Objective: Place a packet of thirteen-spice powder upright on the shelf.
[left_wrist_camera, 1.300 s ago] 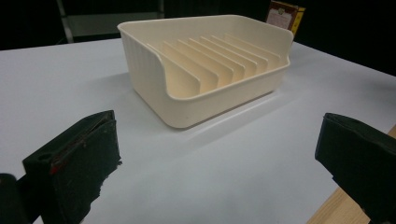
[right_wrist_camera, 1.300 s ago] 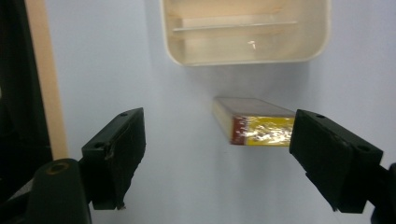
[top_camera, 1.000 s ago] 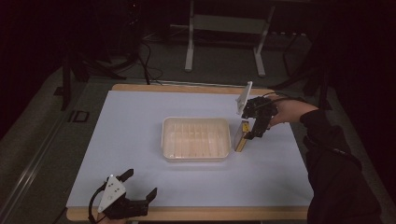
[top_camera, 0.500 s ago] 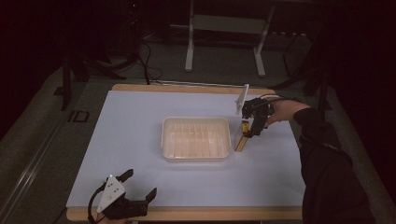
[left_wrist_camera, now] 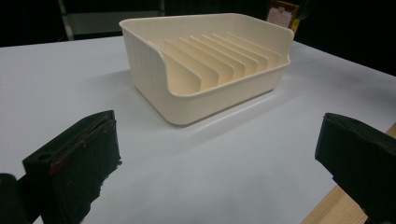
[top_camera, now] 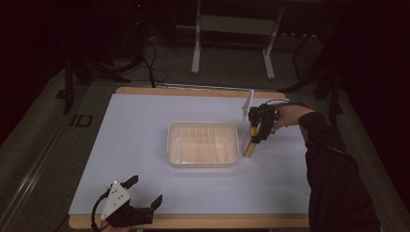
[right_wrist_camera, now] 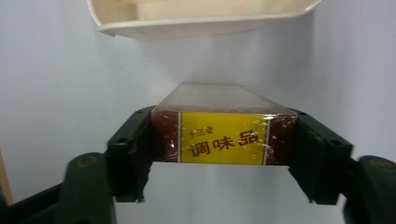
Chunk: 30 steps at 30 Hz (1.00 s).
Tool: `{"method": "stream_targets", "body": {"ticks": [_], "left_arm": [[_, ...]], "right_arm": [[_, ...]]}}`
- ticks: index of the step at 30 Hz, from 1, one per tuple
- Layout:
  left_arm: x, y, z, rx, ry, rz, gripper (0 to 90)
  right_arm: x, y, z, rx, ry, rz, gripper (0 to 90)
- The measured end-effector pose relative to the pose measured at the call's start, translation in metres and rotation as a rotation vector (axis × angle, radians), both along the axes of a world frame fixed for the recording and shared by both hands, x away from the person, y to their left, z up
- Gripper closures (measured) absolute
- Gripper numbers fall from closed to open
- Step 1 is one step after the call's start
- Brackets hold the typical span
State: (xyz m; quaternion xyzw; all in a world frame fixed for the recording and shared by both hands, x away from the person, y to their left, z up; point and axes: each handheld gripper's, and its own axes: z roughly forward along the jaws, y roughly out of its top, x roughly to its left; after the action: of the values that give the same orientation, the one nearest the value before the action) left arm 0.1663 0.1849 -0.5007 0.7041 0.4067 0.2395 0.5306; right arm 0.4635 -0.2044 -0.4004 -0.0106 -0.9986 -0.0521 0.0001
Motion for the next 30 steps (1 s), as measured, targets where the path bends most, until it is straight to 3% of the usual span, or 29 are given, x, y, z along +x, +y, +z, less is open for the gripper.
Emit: {"method": "stream_targets", "body": {"ticks": [9, 30], "left_arm": [[0.000, 0.000, 0.000, 0.006, 0.003, -0.002, 0.0], [0.001, -0.001, 0.000, 0.005, 0.002, -0.008, 0.0]], "right_arm": [[-0.004, -0.004, 0.008, -0.006, -0.004, 0.021, 31.9], [-0.031, -0.008, 0.059, 0.027, -0.002, 0.071, 31.9]]}}
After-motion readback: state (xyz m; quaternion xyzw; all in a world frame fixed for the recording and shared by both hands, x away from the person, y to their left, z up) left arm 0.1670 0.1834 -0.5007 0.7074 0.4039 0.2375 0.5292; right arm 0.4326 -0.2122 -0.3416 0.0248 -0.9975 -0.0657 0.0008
